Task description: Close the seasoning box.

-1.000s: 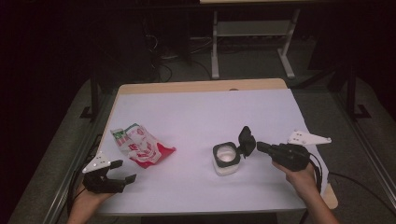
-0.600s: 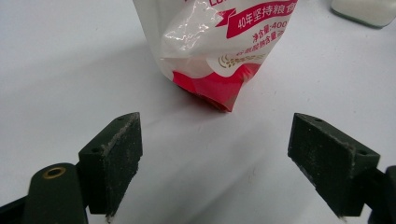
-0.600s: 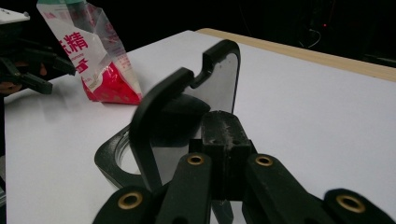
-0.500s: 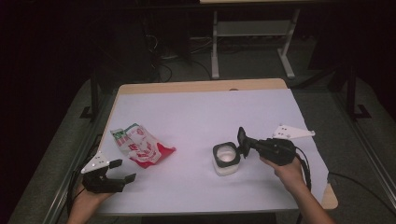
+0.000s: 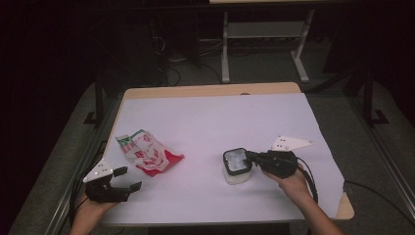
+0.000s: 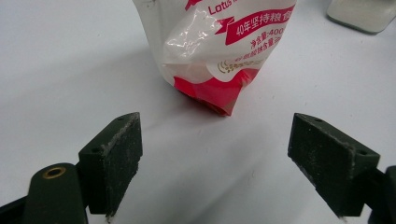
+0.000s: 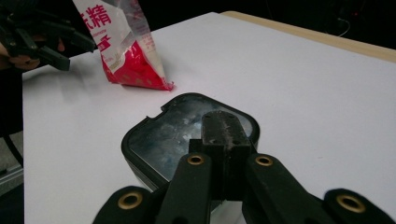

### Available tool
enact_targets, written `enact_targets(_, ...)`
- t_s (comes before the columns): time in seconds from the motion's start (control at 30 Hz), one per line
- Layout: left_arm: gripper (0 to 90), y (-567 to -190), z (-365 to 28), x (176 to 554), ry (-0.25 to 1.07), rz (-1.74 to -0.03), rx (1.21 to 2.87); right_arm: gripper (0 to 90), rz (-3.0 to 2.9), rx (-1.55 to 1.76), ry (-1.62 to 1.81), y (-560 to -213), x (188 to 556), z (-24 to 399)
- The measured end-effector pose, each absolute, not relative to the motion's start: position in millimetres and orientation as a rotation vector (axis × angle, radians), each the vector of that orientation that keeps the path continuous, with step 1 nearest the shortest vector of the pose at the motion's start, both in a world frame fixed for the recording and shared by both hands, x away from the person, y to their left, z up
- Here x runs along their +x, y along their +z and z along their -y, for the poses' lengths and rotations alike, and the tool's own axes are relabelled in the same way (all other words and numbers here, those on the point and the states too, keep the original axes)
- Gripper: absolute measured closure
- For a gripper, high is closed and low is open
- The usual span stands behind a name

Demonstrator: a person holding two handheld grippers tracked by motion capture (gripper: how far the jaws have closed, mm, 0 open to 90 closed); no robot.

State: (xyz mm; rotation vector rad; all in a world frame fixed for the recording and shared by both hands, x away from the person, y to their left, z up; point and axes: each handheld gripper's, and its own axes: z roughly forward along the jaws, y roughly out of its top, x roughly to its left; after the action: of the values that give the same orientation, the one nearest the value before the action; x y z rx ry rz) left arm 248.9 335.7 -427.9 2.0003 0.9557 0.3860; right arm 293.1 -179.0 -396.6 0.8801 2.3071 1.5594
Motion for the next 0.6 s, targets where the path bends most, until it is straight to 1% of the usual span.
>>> enact_targets(0.27,17.6,-428,-336,248,0.383,-0.954,2.003,89.3,-2.254,0.912,1.538,-393,295,197)
enact_targets(0.3,17.6,-428,-336,248,0.384,-0.953,2.002,84.9,-2.243,0.921,1.535,-391,294,201)
enact_targets(0.4,17.6,-428,-336,248,0.381,-0.958,1.994,77.1,-2.216,0.955,1.511,-391,295,209)
enact_targets(0.53,17.6,-427,-337,247,0.375,-0.967,1.975,61.6,-2.195,0.986,1.479,-392,297,218)
enact_targets(0.6,17.6,-426,-338,247,0.381,-0.972,1.974,56.5,-2.186,1.006,1.475,-393,298,222)
